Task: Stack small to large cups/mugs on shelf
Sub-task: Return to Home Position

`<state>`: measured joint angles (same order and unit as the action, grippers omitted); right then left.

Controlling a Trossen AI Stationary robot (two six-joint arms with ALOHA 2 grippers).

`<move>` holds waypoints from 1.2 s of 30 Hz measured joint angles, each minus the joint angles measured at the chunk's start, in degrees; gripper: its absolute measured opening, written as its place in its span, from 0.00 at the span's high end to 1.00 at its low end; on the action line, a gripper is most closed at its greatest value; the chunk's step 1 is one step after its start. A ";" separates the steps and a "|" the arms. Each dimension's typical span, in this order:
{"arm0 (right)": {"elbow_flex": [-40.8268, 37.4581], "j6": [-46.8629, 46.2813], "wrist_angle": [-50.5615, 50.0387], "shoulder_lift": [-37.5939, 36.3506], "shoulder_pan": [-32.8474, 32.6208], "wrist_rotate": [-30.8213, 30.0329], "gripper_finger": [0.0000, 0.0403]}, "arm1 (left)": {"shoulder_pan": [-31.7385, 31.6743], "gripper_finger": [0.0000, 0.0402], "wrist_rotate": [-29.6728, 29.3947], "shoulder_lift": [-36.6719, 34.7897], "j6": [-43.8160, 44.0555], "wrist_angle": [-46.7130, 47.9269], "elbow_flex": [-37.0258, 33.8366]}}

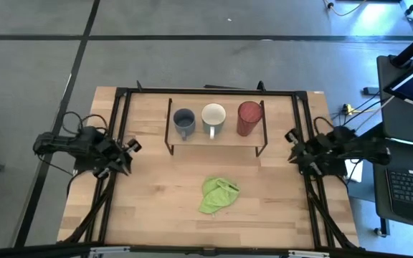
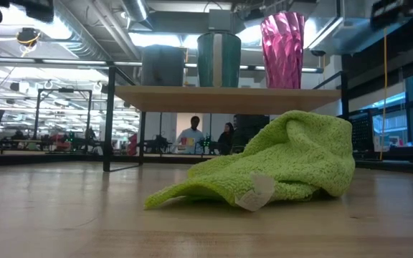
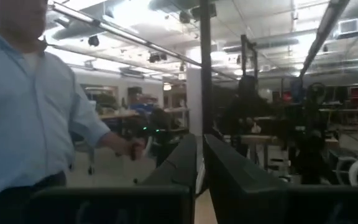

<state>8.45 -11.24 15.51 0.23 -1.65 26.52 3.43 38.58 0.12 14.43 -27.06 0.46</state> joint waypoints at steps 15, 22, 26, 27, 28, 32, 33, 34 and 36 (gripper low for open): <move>-8.04 1.42 7.92 -0.04 5.95 9.39 0.92 | -4.26 0.91 2.53 0.03 -5.59 22.45 -0.04; -8.04 11.40 -5.89 -0.04 7.06 15.53 0.92 | -6.48 0.91 1.63 4.56 -15.23 23.17 -0.04; -8.04 12.16 -10.94 0.26 7.10 10.66 0.92 | -8.49 0.91 1.37 10.14 -16.32 23.16 -0.04; -8.04 12.40 -10.82 0.69 7.13 9.50 0.92 | -8.78 0.91 1.34 11.51 -16.34 23.18 -0.04; -8.04 13.36 -10.88 1.15 7.17 8.67 0.92 | -9.00 0.91 1.32 12.93 -16.30 23.18 -0.04; -8.04 21.10 -10.86 2.92 7.17 6.46 0.92 | -9.06 0.91 1.26 15.63 -16.26 23.18 -0.04; -8.04 22.18 -10.83 3.08 7.17 5.92 0.92 | -9.05 0.91 1.27 15.83 -16.26 23.17 -0.04; -8.04 22.39 -10.84 3.12 7.17 5.64 0.92 | -9.05 0.91 1.25 16.02 -16.26 23.16 -0.04; -8.04 21.84 -10.82 3.13 7.17 5.47 0.92 | -9.05 0.91 1.26 15.98 -16.24 23.16 -0.04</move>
<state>0.40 10.61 4.69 3.36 5.52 31.99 -5.63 39.83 16.10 -1.81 -3.90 0.43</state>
